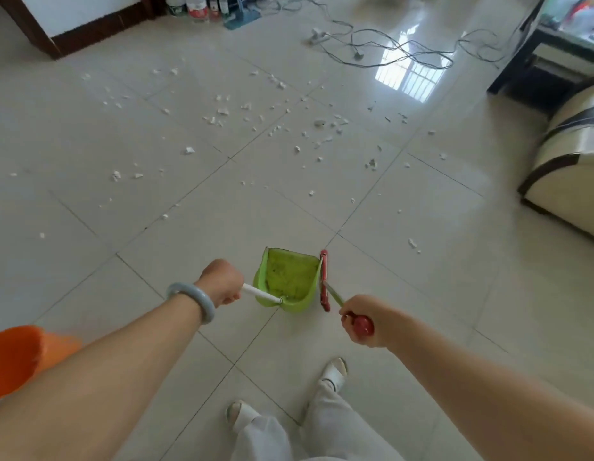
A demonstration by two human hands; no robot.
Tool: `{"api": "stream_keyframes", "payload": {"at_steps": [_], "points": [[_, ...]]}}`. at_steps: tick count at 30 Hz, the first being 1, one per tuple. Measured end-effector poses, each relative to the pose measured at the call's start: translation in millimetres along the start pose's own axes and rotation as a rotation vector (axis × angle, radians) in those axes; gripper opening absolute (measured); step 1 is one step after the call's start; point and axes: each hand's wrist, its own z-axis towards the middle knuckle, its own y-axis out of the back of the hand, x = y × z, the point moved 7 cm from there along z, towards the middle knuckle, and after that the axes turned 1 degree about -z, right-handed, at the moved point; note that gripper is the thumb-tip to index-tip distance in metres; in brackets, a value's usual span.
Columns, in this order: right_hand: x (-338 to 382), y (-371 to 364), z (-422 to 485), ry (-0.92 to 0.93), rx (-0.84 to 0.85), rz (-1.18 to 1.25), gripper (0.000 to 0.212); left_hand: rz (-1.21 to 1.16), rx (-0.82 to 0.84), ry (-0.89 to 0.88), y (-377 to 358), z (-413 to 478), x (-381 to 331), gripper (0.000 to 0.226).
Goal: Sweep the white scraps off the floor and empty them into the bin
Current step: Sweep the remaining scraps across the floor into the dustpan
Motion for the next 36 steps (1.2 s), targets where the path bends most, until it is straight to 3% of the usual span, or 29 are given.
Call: {"api": "stream_keyframes", "payload": {"at_steps": [10,19,29,36], "points": [[44.3,160.8,27.7,-0.001,-0.012,0.262,0.008,0.041,0.112,-0.045,-134.5,-5.2,-158.4,0.025],[65.8,279.8,40.8,0.045,-0.109,0.450,0.011,0.027,0.250,-0.066,-205.3,-9.0,-247.5,0.023],[117.0,339.6,88.6,0.016,-0.211,0.446,0.015,0.040,0.299,-0.059,-221.7,17.3,-313.7,0.022],[211.7,334.1,127.7,-0.033,-0.244,0.364,0.025,0.078,0.320,-0.067,-206.9,84.1,-384.2,0.020]]}}
